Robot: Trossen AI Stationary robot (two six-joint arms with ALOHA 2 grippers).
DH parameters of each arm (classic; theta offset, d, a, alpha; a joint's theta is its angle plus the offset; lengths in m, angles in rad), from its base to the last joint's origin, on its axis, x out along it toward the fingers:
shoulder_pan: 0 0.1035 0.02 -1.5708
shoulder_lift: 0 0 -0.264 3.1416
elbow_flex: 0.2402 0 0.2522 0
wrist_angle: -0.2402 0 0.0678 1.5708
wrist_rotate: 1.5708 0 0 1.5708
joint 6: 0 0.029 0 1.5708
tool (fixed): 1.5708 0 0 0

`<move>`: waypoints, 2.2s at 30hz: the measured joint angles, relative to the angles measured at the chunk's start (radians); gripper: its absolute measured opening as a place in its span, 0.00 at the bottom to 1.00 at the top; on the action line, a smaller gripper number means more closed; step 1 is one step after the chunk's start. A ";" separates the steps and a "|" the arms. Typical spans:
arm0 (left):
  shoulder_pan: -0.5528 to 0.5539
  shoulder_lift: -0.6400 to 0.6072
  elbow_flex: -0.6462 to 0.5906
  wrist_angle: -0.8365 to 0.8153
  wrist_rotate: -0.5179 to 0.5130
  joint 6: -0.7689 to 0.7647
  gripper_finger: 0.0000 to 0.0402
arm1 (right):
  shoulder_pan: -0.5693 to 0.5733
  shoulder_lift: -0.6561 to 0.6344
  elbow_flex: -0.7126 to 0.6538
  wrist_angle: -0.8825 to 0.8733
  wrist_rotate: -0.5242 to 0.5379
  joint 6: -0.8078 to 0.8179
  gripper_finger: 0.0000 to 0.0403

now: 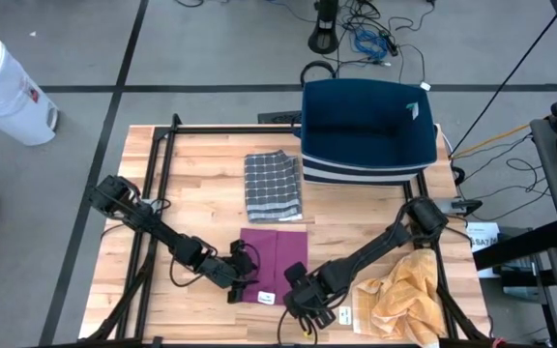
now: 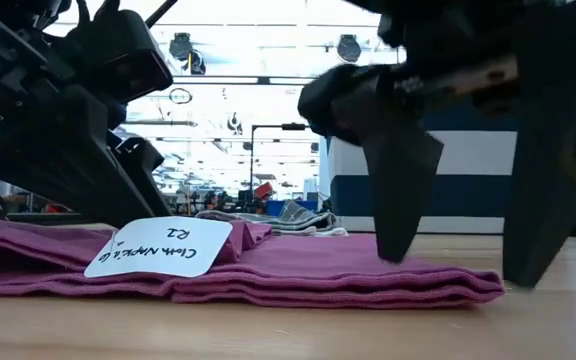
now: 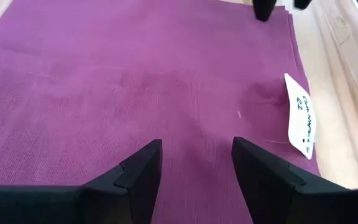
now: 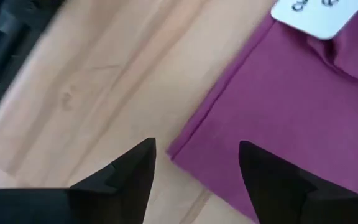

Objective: Fold towel
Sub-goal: Fold the pink towel

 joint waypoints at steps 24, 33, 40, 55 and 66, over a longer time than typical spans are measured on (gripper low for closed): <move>-0.003 0.000 0.000 -0.010 0.031 -0.007 0.50 | -0.005 -0.024 -0.001 -0.108 0.304 -0.100 0.01; 0.006 0.000 0.000 -0.024 0.030 -0.012 0.50 | -0.010 -0.067 -0.001 0.089 0.390 -0.325 0.01; 0.022 0.000 0.000 -0.035 0.030 -0.030 0.50 | -0.039 -0.067 -0.001 0.295 0.398 -0.551 0.01; 0.024 0.000 0.000 -0.048 0.030 -0.034 0.50 | -0.146 0.025 -0.001 0.537 0.030 -0.660 0.03; 0.024 0.000 0.000 -0.056 0.014 -0.007 0.50 | -0.152 0.036 0.000 0.605 0.026 -0.627 0.21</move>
